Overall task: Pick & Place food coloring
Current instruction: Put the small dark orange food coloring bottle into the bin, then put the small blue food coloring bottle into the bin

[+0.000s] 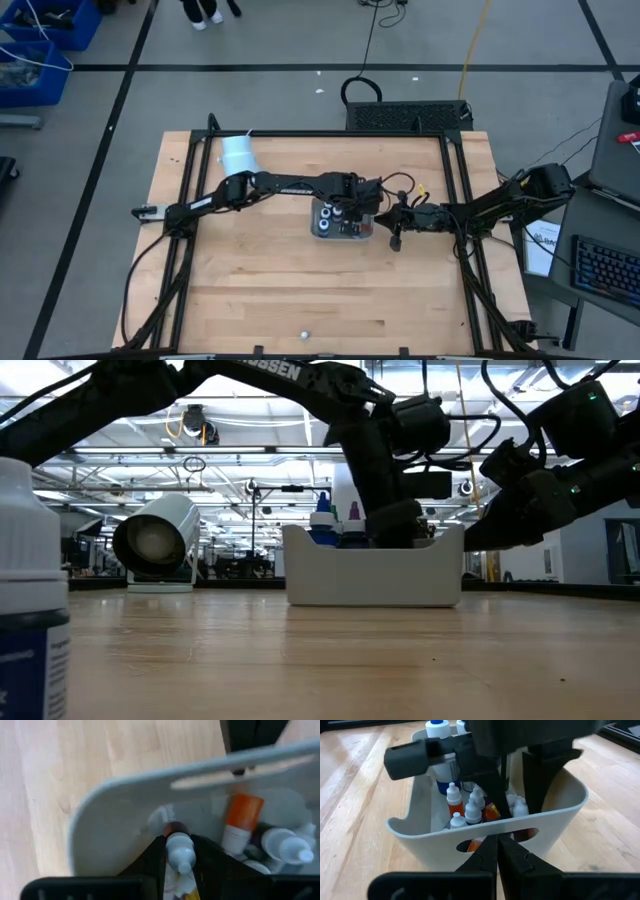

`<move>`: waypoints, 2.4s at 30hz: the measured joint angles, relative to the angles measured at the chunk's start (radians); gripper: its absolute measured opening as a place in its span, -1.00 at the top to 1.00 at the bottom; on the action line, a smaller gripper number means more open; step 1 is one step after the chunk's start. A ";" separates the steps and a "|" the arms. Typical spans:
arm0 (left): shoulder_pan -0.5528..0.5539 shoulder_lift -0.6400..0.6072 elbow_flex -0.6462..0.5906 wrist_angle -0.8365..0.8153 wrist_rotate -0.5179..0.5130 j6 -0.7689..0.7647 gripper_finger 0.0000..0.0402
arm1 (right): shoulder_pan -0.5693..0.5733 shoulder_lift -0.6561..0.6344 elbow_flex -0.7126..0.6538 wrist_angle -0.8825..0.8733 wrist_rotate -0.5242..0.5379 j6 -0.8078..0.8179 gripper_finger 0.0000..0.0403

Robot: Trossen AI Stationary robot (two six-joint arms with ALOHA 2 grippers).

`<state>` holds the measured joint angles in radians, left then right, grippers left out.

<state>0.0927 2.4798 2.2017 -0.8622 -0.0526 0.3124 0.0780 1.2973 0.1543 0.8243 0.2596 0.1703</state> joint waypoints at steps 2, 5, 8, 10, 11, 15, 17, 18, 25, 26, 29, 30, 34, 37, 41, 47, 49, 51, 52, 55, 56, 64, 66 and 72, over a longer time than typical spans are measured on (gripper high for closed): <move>0.000 0.000 0.000 -0.007 -0.001 0.000 0.58 | 0.000 0.000 0.000 0.002 0.000 -0.001 1.00; 0.001 0.001 0.000 -0.006 0.000 0.000 0.50 | 0.000 0.000 0.000 0.004 0.000 -0.004 1.00; 0.001 0.000 0.000 -0.005 0.000 0.001 0.47 | 0.000 0.000 0.000 0.004 0.000 -0.007 1.00; 0.001 0.000 0.000 0.000 0.000 0.001 0.46 | 0.000 0.000 0.000 0.004 0.000 -0.007 1.00; 0.000 0.000 0.000 0.000 0.000 0.001 0.46 | 0.000 0.000 0.000 0.004 0.000 -0.008 1.00; -0.003 0.000 0.000 0.003 0.000 0.007 0.45 | 0.000 0.000 0.000 0.002 0.000 -0.008 1.00; -0.004 0.000 0.000 0.003 0.000 0.014 0.44 | 0.000 0.000 0.000 0.002 0.000 -0.008 1.00; -0.005 0.000 0.000 0.003 0.000 0.018 0.44 | 0.000 0.000 0.000 0.002 0.000 -0.008 1.00; -0.026 -0.049 0.000 -0.016 -0.019 0.034 0.44 | 0.000 0.000 0.000 0.002 0.000 -0.008 1.00; -0.034 -0.071 0.000 -0.024 -0.035 0.034 0.44 | 0.000 0.000 0.000 0.002 0.000 -0.008 1.00; -0.059 -0.146 0.001 -0.064 -0.090 0.034 0.44 | 0.000 0.000 0.000 0.002 -0.001 -0.008 1.00; -0.068 -0.173 0.001 -0.089 -0.108 0.032 0.44 | 0.000 0.000 0.000 0.002 0.000 -0.008 1.00; -0.101 -0.308 0.001 -0.205 -0.146 0.011 0.44 | 0.000 0.000 0.000 0.002 -0.001 -0.007 1.00; -0.122 -0.428 0.001 -0.313 -0.151 -0.003 0.44 | 0.000 0.000 0.000 0.003 -0.002 -0.008 1.00; -0.155 -0.585 0.001 -0.401 -0.177 -0.057 0.54 | 0.002 0.000 0.000 0.002 -0.003 -0.028 1.00; -0.213 -0.830 -0.057 -0.430 -0.212 -0.146 0.94 | 0.003 0.000 0.000 -0.001 -0.004 -0.029 1.00; -0.236 -0.925 -0.147 -0.402 -0.216 -0.176 0.96 | 0.003 0.000 0.000 -0.001 -0.004 -0.029 1.00; -0.261 -1.027 -0.271 -0.353 -0.250 -0.213 0.95 | 0.003 0.000 0.000 -0.003 -0.003 -0.029 1.00; -0.275 -1.087 -0.345 -0.306 -0.267 -0.225 0.95 | 0.003 0.000 0.000 -0.002 -0.003 -0.029 1.00; -0.330 -1.283 -0.610 -0.098 -0.282 -0.228 0.98 | 0.003 0.000 0.000 0.001 -0.003 -0.030 1.00; -0.350 -1.350 -0.704 -0.005 -0.283 -0.220 0.98 | 0.003 0.000 0.000 0.002 -0.003 -0.030 1.00; -0.423 -1.760 -1.387 0.589 -0.294 -0.238 0.98 | 0.003 0.000 0.000 0.040 0.029 -0.046 1.00; -0.423 -1.812 -1.515 0.691 -0.247 -0.233 0.98 | 0.002 -0.001 0.000 0.048 0.034 -0.058 1.00; -0.422 -1.890 -1.778 0.945 -0.229 -0.223 0.98 | 0.002 -0.001 0.000 0.047 0.032 -0.059 1.00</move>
<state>-0.3298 0.5894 0.4238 0.0832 -0.2819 0.0899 0.0799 1.2964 0.1543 0.8711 0.2916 0.1112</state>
